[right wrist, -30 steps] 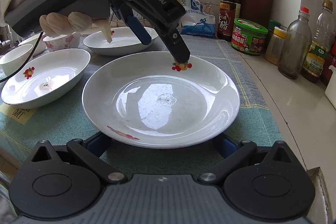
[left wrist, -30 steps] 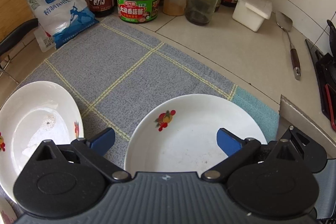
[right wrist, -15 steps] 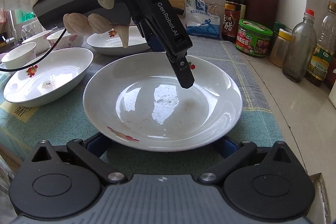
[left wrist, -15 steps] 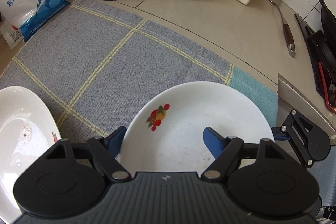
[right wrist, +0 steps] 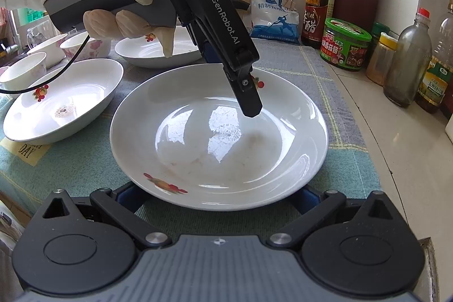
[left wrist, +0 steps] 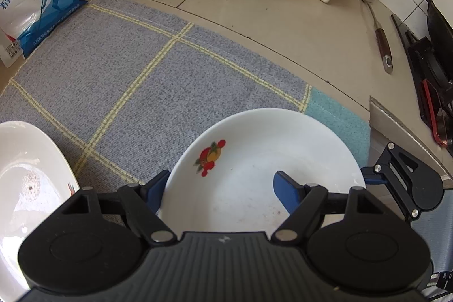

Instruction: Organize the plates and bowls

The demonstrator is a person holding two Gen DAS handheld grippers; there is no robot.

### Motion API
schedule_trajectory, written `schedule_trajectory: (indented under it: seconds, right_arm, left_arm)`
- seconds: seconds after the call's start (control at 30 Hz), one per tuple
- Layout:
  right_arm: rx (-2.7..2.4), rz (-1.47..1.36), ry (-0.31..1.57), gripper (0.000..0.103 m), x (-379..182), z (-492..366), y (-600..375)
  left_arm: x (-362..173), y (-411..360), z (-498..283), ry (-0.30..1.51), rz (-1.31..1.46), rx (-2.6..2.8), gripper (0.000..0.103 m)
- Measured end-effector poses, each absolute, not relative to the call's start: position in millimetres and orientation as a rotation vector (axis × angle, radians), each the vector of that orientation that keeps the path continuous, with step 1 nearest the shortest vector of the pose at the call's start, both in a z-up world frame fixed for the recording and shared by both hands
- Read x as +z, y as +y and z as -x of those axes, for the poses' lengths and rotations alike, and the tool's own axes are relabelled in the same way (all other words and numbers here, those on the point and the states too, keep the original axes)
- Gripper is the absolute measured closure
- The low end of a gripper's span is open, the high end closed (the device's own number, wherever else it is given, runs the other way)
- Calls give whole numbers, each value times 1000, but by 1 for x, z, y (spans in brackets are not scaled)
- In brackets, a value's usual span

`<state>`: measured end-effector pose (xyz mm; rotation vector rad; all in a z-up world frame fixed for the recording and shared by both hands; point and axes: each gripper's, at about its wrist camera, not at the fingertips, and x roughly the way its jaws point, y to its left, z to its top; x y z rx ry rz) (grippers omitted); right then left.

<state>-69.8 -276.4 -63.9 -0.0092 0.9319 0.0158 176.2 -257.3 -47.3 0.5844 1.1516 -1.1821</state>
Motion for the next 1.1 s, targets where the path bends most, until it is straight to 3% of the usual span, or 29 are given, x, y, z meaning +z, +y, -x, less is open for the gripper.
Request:
schedule_trajectory:
  seconds: [1.1]
  right_arm:
    - [39,84,954,0,-76,-19,-351]
  left_arm:
    - [-42,-320,-261,1072,-445,-1148,26]
